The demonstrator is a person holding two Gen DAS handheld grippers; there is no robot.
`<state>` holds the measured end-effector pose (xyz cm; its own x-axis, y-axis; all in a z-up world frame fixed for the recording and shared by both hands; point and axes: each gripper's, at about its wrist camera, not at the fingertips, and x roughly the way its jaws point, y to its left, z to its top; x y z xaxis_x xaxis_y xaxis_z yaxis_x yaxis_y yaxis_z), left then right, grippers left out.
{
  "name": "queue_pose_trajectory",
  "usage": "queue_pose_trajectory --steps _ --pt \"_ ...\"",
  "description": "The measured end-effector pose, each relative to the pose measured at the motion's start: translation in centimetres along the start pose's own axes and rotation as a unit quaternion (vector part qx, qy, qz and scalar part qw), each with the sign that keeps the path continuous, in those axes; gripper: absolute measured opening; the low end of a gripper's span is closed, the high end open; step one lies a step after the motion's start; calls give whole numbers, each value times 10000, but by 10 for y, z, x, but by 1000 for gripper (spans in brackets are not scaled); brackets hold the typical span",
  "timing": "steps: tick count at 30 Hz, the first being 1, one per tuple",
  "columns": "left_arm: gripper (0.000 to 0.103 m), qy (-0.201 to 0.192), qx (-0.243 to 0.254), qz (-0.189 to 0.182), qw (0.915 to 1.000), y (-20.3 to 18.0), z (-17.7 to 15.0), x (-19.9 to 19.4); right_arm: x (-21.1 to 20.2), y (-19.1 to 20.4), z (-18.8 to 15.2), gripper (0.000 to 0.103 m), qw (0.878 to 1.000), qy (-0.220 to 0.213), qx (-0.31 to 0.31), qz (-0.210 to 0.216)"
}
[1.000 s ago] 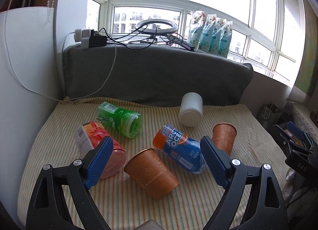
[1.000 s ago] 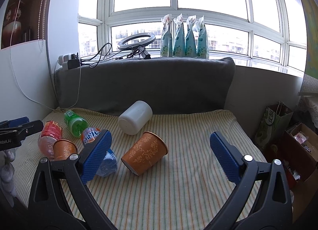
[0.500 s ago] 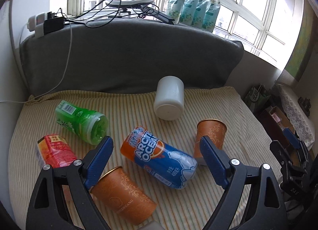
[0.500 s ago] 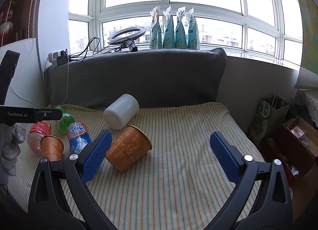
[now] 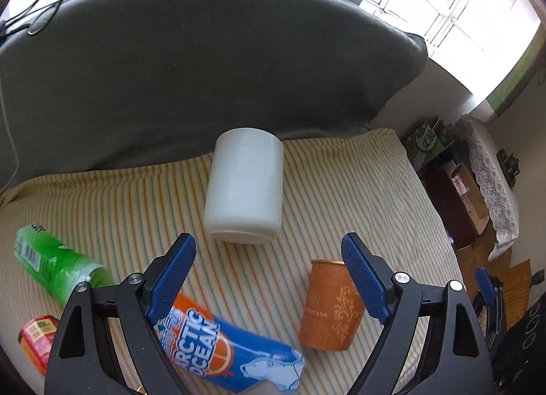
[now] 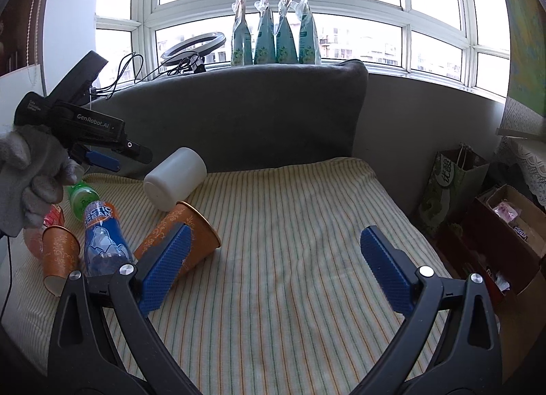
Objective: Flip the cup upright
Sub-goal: 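Move the left tool toward the white cup lying on its side, then close the left gripper around the white cup's body, then lift the white cup with the left gripper and rotate it rim-up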
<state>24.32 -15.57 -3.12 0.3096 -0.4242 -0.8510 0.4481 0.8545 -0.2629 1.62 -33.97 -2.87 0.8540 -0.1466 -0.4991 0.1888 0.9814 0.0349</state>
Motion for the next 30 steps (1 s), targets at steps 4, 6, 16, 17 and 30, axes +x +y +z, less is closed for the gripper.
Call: queue_pose_trajectory --steps 4,6,16,17,30 --pt "87 319 52 146 9994 -3 23 26 3 -11 -2 101 9999 36 93 -67" --pt "87 504 76 185 9985 -4 34 40 5 -17 -3 101 9998 50 143 -115" --pt "85 1216 109 465 9914 -4 48 93 10 -42 -8 101 9985 116 441 -294" --pt "78 1233 94 481 9912 -4 47 95 10 -43 -8 101 9984 119 455 -306" --pt "75 809 -221 500 9952 10 45 59 4 -43 -11 101 9984 107 453 -312"
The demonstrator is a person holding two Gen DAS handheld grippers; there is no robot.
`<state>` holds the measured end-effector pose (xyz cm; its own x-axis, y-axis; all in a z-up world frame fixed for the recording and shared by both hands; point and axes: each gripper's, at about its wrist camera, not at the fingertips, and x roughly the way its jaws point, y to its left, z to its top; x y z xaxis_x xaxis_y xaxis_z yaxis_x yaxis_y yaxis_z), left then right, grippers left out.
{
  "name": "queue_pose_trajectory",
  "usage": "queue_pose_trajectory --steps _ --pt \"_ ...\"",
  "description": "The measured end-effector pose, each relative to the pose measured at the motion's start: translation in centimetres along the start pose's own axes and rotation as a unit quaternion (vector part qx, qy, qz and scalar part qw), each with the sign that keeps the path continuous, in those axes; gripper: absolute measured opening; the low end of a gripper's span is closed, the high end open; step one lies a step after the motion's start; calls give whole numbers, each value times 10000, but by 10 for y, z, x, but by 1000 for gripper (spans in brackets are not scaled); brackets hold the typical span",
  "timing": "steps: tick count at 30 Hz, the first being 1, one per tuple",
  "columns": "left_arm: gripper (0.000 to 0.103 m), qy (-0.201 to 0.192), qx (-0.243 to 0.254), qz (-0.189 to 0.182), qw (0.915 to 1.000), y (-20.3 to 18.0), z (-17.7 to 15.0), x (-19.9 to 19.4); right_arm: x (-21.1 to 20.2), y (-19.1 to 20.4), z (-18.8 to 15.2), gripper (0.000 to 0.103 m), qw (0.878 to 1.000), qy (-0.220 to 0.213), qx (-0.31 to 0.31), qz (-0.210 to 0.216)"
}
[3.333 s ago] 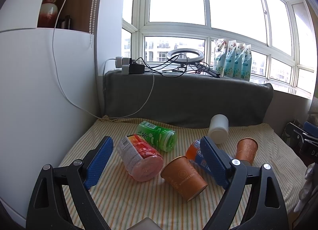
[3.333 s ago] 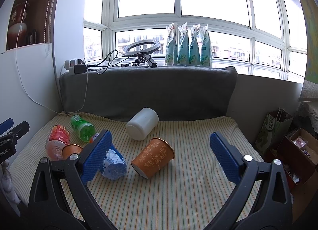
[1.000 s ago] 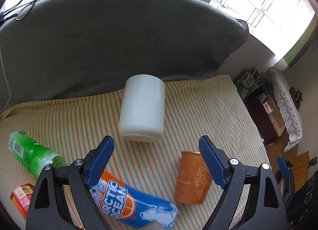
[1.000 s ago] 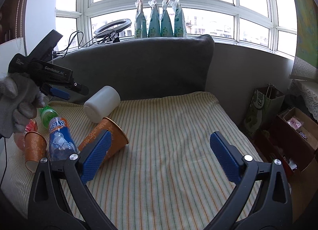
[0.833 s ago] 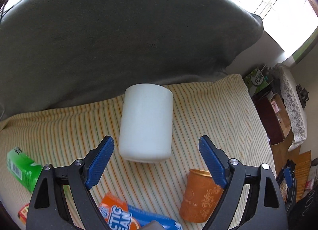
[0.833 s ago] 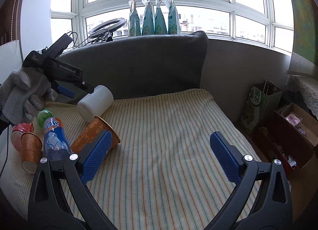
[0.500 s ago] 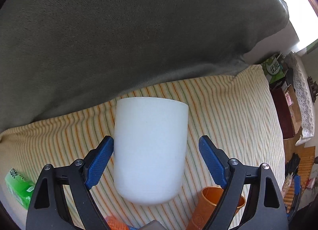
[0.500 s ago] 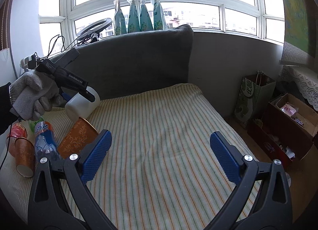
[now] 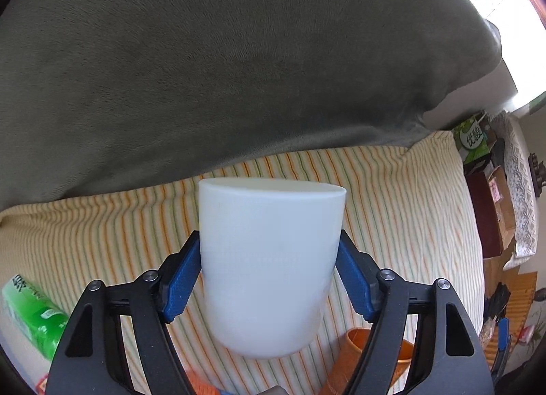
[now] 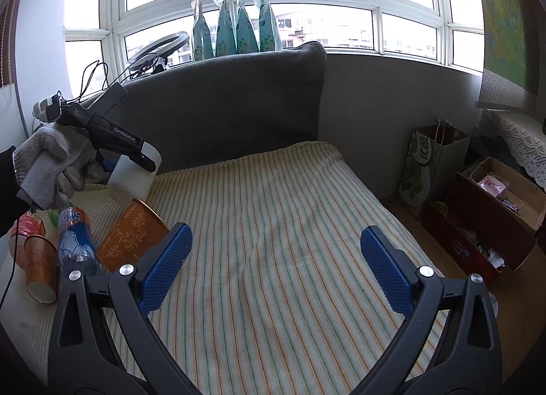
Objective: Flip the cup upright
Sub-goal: 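Lift the white cup with the left gripper and rotate it rim-up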
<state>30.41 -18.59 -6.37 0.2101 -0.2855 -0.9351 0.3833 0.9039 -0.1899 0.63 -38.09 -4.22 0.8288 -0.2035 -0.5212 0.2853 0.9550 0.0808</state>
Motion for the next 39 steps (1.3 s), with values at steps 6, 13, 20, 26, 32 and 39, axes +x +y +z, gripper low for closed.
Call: queue_pose_trajectory --steps 6,13,20,26,32,39 --pt "74 -289 170 -44 9994 -7 -17 -46 -8 4 -1 101 9999 -61 23 84" --pt "74 -374 407 -223 9982 -26 -51 -92 -29 8 -1 101 9996 -217 -10 153" --pt "74 -132 838 -503 9951 -67 -107 -103 -52 8 -5 101 9992 -350 9 200" --pt "74 161 956 -701 9928 -78 -156 -100 -69 8 -12 101 9990 -388 -42 232" --pt "74 655 703 -987 9905 -80 -195 -71 -74 7 -18 101 9989 -136 -24 452" --pt "75 794 460 -1048 9903 -73 -200 -42 -68 1 -23 101 9958 340 246 808"
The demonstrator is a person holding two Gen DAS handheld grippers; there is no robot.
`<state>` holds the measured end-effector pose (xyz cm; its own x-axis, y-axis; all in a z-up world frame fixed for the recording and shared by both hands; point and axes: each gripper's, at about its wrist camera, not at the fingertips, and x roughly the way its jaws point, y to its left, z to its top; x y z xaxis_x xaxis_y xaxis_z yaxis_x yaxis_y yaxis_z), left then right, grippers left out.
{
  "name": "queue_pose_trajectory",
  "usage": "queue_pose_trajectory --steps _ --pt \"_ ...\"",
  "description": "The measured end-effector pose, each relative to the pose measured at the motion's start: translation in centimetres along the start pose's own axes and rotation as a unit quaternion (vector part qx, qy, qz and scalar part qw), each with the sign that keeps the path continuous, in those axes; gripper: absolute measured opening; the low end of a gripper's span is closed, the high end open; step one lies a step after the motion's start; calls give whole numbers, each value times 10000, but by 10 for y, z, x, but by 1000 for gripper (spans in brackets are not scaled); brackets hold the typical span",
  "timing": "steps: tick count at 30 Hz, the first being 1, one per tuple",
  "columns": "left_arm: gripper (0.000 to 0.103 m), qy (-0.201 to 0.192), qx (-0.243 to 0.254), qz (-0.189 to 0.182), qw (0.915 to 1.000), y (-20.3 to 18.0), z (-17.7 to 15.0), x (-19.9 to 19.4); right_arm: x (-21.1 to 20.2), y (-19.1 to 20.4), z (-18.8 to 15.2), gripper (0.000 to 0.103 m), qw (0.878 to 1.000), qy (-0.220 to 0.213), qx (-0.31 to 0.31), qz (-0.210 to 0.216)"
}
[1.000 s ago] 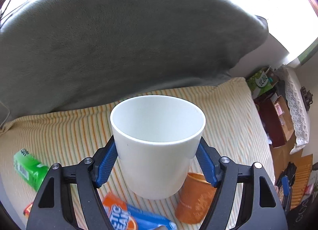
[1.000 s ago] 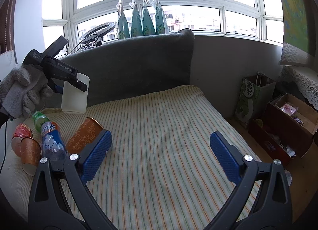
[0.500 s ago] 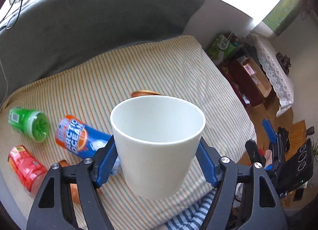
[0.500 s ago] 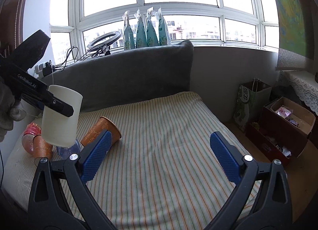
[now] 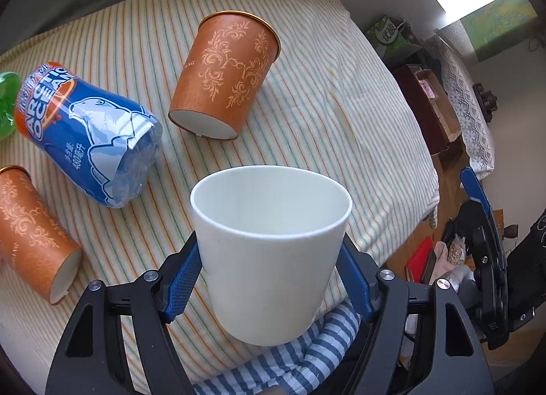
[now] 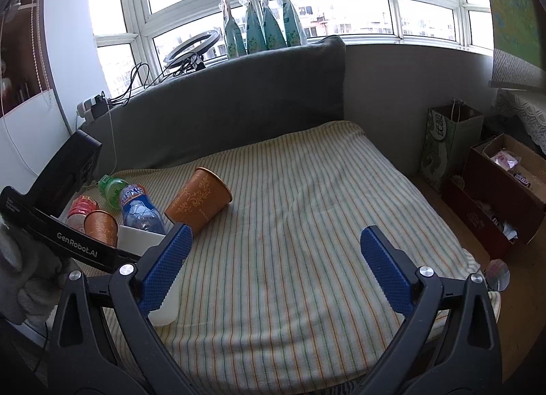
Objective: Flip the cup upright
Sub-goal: 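Lift the white cup with the left gripper and rotate it rim-up, then bring the right gripper to the upright white cup and close on it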
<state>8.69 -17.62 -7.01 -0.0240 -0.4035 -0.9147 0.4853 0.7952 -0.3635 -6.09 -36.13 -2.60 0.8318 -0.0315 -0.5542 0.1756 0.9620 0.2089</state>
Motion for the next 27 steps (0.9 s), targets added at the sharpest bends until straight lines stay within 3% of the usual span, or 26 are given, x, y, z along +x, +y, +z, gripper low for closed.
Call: queue_pose_trajectory --steps 8,16,22,27 --pt "76 -98 63 111 9999 -3 7 10 9 -3 -2 101 9991 339 229 128" --pt "76 -671 231 239 9972 3 -7 -28 43 0 0 101 9909 1120 482 575" --pt "76 -1147 76 327 9928 18 -34 -58 71 17 1 101 9772 1712 676 1060" --pt "76 -1560 57 761 9848 33 -69 -73 96 31 2 101 9578 2281 927 1483"
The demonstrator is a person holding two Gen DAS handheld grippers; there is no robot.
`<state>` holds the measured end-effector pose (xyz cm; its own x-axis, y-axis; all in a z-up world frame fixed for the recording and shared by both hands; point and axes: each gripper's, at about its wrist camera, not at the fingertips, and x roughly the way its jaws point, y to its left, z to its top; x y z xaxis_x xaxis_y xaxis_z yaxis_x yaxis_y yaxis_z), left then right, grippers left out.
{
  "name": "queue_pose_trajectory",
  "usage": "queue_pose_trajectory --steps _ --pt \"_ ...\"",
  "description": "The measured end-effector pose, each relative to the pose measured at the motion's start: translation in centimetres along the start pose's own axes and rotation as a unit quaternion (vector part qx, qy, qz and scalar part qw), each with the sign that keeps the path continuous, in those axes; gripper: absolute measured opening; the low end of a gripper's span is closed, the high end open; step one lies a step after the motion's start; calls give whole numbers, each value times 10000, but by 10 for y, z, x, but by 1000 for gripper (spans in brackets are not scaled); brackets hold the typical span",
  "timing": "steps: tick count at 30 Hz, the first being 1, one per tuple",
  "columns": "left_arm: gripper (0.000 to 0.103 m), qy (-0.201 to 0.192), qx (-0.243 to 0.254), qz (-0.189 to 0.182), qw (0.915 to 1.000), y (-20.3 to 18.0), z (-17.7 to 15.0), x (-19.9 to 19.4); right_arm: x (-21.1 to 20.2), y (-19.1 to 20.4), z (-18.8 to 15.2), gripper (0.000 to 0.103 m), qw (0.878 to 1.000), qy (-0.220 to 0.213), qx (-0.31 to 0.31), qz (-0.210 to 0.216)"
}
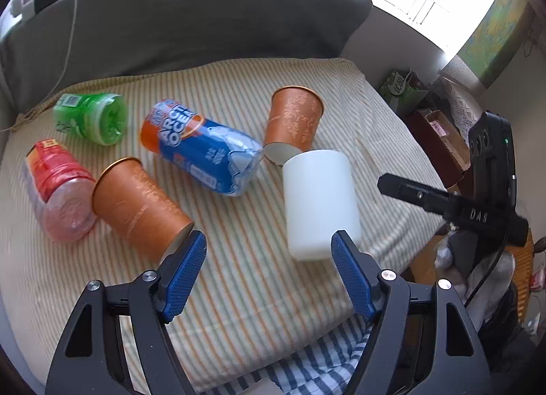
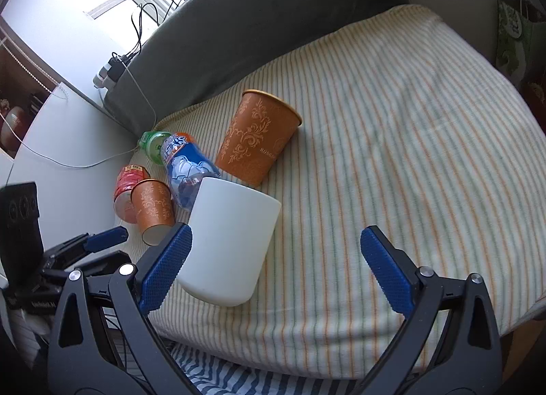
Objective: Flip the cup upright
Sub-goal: 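Bring the right gripper to the upright white cup and close on it, then lower the white cup upright onto the bed with the right gripper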
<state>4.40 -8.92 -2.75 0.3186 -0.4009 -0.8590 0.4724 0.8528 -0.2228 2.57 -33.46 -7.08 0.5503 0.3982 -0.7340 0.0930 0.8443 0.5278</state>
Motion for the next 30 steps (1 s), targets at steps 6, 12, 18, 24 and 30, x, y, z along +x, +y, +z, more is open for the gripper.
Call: queue_pose_trajectory --steps 6,12,18,24,30 --pt "76 -116 -409 38 9991 27 -35 -12 36 7 11 101 9969 661 266 336" --pt "76 -238 -702 38 9972 45 -55 -21 70 12 21 101 9921 1078 412 482" --pt "76 -253 -850 45 9960 52 -60 -19 88 19 21 98 9892 1285 369 596" --pt "76 -311 -877 74 9956 51 -62 -15 84 28 18 82 9907 1168 99 691" --pt "76 -529 -945 40 9941 46 -59 -14 71 47 6 81 9950 615 -641 455"
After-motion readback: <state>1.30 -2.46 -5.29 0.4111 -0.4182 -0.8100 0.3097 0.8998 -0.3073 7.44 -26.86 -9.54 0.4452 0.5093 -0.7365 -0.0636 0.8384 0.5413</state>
